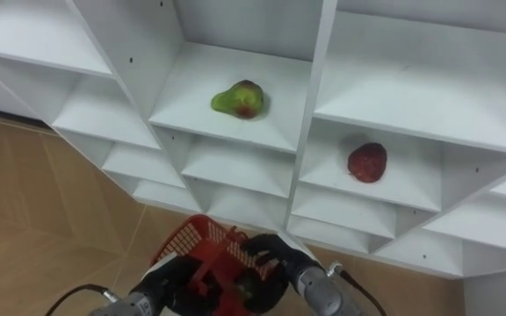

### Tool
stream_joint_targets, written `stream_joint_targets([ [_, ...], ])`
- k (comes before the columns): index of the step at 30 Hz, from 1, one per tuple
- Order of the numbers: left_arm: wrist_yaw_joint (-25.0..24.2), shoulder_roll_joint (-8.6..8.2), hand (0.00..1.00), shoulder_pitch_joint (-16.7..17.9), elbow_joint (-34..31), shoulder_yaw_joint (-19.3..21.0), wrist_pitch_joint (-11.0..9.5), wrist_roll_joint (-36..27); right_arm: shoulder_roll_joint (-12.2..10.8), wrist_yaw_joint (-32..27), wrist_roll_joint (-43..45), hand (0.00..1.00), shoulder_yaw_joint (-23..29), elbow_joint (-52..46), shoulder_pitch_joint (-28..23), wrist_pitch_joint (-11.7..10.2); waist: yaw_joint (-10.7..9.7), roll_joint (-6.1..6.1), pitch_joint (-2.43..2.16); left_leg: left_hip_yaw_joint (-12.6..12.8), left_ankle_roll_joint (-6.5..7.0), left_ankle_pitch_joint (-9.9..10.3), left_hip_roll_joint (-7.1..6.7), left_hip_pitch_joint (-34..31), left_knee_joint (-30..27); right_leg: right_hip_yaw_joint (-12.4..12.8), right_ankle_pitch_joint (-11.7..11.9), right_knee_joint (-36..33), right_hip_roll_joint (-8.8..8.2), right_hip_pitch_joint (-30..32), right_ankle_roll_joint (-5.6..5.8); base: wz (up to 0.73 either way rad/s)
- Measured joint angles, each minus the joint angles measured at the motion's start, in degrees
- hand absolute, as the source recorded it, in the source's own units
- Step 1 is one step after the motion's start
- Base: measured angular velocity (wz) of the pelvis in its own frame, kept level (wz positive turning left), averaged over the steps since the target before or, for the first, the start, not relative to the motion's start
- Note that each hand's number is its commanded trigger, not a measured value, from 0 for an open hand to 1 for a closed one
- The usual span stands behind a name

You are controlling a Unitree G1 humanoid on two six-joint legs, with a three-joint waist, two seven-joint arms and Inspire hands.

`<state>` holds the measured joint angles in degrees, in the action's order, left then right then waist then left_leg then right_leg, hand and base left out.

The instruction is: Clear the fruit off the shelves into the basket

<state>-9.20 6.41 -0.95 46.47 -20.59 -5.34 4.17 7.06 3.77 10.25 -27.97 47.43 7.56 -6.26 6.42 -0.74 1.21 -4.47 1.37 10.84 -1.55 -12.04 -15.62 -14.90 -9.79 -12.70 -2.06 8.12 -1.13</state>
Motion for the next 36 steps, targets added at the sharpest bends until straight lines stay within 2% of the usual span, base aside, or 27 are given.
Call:
stream_joint_targets([
  [12, 0.30, -0.62, 1.00, -0.35, 0.96, -0.09, -0.04, -0.10, -0.70, -1.52, -8.89, 0.00, 0.02, 1.88, 1.63, 0.00, 0.06, 0.11, 0.06, 0.37, 0.05, -0.03, 0.01, 0.45, 0.33, 0.21, -0.02, -0.09, -0.11, -0.04, 0.03, -0.01],
  [18, 1.05, -0.65, 1.00, -0.86, 2.65, -2.47, -0.03, -0.18, -0.93, -2.38, -14.37, 0.00, -0.05, 2.11, 2.11, 0.01, -0.33, 0.42, 0.26, 0.56, 0.20, -0.12, -0.03, 0.78, 0.33, 0.29, -0.05, -0.09, -0.34, -0.37, 0.08, 0.00],
  [23, 1.27, -0.60, 1.00, -0.88, 3.70, -3.89, 0.02, -0.19, -0.90, -2.36, -14.74, 0.00, -0.08, 2.10, 2.12, 0.01, -0.34, 0.42, 0.26, 0.62, 0.26, -0.16, -0.07, 0.75, 0.32, 0.39, -0.05, -0.15, -0.36, -0.35, 0.09, 0.00],
  [36, 1.87, -0.60, 1.00, -0.87, 3.90, -3.88, 0.04, -0.26, -0.65, -2.15, -13.06, 0.00, -0.18, 2.08, 2.11, 0.01, -0.37, 0.41, 0.25, 0.74, 0.26, -0.16, -0.13, 0.82, 0.36, 0.41, -0.06, -0.12, -0.31, -0.34, 0.11, 0.00],
])
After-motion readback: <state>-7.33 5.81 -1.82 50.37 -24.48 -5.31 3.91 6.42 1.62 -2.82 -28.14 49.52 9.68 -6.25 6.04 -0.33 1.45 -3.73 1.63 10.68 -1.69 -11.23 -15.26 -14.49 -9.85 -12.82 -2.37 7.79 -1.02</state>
